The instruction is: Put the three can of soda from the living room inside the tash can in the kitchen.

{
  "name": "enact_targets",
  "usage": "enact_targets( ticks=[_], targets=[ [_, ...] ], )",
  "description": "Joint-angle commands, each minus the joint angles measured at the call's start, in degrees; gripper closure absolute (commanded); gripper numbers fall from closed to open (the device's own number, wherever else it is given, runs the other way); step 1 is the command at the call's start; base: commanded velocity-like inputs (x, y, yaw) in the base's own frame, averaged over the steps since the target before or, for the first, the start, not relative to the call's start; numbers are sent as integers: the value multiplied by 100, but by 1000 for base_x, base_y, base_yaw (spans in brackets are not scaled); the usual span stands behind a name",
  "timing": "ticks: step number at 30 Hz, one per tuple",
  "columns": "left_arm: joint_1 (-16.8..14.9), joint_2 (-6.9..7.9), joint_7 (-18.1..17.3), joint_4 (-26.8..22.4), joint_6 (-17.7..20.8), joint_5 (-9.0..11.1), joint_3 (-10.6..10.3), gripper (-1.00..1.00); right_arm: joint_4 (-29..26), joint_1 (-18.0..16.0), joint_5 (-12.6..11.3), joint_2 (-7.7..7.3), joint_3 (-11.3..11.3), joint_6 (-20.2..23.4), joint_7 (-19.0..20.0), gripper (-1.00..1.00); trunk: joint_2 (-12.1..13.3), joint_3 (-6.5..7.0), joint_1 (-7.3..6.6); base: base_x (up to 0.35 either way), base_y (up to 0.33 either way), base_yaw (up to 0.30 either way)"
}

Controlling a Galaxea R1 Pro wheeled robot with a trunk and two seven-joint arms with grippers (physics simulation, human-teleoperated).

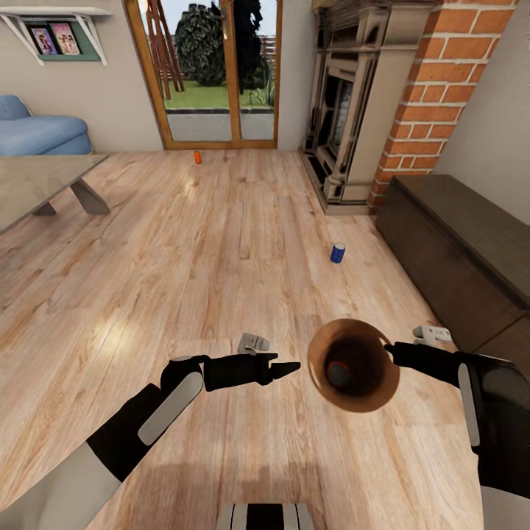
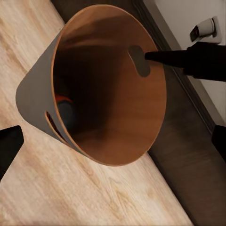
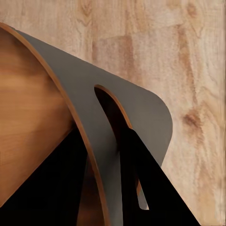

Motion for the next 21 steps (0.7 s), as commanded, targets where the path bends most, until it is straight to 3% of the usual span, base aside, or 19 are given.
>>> enact_targets(
  ticks=[1, 21],
  targets=[
    [0, 0, 0, 1, 0, 0, 0, -100, -3, -1, -238, 1, 3, 60, 7, 100, 0, 8, 0, 0, 0, 0],
    [0, 0, 0, 1, 0, 0, 0, -100, -2, -1, -238, 2, -15, 60, 16, 100, 0, 154, 0, 0, 0, 0]
  ],
)
